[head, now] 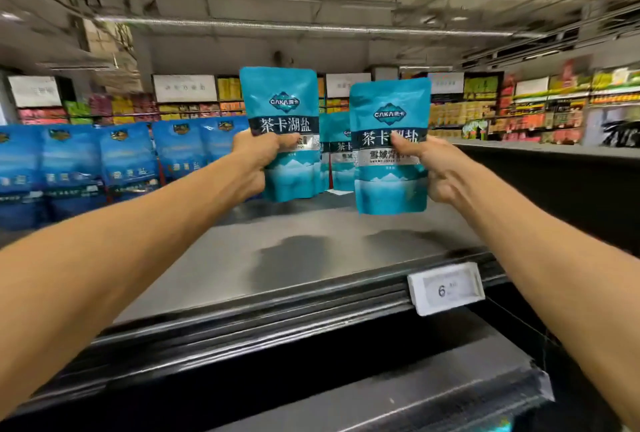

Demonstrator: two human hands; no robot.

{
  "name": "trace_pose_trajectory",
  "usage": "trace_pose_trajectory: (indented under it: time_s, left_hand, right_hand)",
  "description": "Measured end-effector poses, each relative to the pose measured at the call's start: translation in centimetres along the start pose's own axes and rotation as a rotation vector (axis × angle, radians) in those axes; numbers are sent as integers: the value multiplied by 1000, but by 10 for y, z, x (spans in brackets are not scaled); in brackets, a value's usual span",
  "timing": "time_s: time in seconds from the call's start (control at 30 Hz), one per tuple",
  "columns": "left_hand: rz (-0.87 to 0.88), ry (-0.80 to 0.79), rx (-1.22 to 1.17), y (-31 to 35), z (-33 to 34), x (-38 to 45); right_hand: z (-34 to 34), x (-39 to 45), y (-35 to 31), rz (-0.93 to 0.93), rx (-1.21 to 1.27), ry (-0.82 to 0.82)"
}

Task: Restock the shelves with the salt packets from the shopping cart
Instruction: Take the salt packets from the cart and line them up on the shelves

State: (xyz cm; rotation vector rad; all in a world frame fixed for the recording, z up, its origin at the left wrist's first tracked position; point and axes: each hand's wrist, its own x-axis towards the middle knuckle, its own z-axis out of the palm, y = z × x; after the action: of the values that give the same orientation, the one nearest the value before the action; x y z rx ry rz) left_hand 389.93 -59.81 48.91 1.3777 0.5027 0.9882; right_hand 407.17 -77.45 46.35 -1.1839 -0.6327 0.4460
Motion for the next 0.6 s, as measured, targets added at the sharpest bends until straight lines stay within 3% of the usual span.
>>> trace_pose_trajectory:
  time_s: [0.2, 0.4, 0.6]
  left_hand:
    - [3, 63, 26, -56, 33, 89]
    - [58, 62, 196, -97, 43, 141]
    - [23, -118, 550, -106, 20, 147]
  right_hand:
    - [-9, 114, 17, 121, -63, -48]
    - [-9, 172, 46, 169, -95, -128]
    - [-24, 184, 57, 104, -707, -281]
